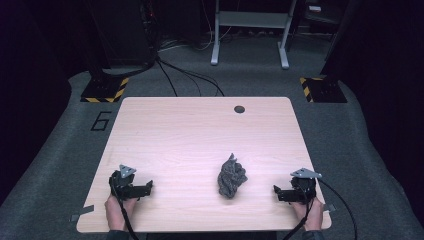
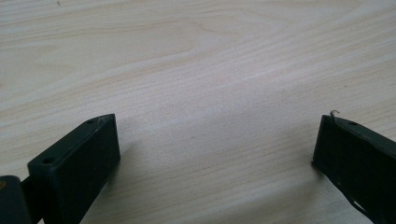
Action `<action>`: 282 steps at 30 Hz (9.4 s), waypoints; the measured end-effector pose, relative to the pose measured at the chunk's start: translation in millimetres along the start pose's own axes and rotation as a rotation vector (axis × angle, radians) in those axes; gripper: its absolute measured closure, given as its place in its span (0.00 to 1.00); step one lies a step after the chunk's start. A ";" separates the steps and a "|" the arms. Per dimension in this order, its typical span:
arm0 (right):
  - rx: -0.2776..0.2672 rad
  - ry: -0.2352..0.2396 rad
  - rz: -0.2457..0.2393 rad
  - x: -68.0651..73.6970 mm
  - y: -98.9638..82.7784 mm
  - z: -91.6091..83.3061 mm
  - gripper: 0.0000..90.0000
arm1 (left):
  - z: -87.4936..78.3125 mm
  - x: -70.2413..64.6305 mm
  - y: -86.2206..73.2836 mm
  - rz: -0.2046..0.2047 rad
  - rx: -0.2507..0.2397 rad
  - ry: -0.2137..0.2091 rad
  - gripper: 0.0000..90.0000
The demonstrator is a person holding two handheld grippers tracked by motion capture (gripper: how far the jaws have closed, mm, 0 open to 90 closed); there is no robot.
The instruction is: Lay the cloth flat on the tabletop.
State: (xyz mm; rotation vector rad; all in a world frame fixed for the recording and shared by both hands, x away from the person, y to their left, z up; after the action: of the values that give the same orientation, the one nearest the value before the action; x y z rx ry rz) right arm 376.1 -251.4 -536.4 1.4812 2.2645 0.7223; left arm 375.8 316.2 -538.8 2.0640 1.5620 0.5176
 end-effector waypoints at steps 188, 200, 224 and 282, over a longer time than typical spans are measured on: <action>0.021 0.293 -0.182 131.2 150.4 47.2 0.93 | 28.2 -113.6 68.6 0.204 0.067 -0.444 0.85; -0.055 0.340 -0.259 169.0 162.4 17.7 0.46 | 14.4 -89.6 97.5 0.181 -0.043 -0.409 0.42; 0.004 0.291 -0.345 199.0 148.7 49.2 0.90 | 40.6 -107.8 101.3 0.236 -0.041 -0.474 0.95; -0.080 0.188 -0.107 80.1 84.3 6.2 0.93 | 13.2 -50.5 62.5 0.181 -0.031 -0.256 0.97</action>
State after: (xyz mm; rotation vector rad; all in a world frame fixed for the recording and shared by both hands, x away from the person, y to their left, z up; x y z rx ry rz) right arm 410.3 -148.9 -492.9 1.2937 2.4001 0.9432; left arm 418.0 251.8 -512.4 2.1636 1.2215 0.3220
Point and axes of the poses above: each handheld gripper's, and its own axes: z roughly forward along the jaws, y roughly out of its top, x roughly to its left, the point moved 1 cm from there along z, roughly forward along the jaws, and after that the axes turned 10 degrees about x, right-handed, at the moved point
